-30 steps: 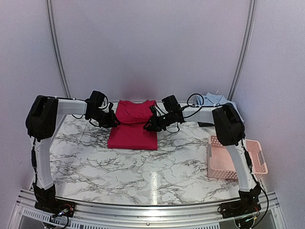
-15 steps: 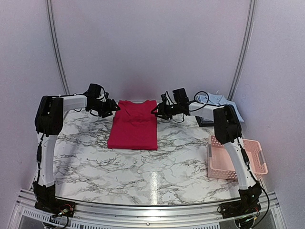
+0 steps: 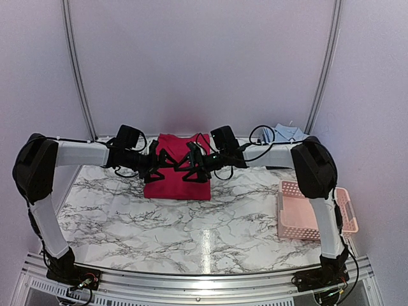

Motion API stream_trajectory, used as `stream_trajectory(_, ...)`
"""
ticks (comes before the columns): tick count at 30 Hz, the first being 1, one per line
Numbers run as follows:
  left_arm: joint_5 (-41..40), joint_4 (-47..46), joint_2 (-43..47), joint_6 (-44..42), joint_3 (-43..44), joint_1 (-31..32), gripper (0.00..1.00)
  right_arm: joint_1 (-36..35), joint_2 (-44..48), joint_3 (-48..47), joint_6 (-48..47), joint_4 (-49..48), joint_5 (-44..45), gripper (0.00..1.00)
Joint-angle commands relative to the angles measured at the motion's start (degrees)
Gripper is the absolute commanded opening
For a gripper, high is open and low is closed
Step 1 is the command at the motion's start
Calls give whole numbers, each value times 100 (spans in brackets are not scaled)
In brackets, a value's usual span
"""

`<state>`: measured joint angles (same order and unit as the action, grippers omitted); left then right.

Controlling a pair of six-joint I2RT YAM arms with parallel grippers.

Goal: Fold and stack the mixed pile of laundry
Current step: Smooth out the 2/3-rectangle-folded T-shirt at the center of the board.

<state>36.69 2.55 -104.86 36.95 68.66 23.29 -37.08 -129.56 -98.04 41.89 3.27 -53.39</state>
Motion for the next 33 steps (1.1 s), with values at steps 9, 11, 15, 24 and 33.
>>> stream_trajectory(9, 374, -1914, -737, 1196, -1195, 9, 99, 217, -484, 1728, 1801, -2090, -451, 81)
stream_trajectory(11, 365, -2174, -787, 1261, -1541, -156, 99, 344, -453, 2014, 1507, -1760, -349, 80)
stream_trajectory(15, 328, -2188, -432, 1148, -2060, -381, 99, 513, -354, 2445, 878, -1018, -128, 76)
stream_trajectory(24, -239, -1035, 1055, 492, -2638, -673, 99, 559, 1121, 2839, 64, -542, 14, 58)
stream_trajectory(33, -1094, 447, 1066, -104, -2280, -686, 57, 590, 1206, 2640, -926, 1073, 1197, 36)
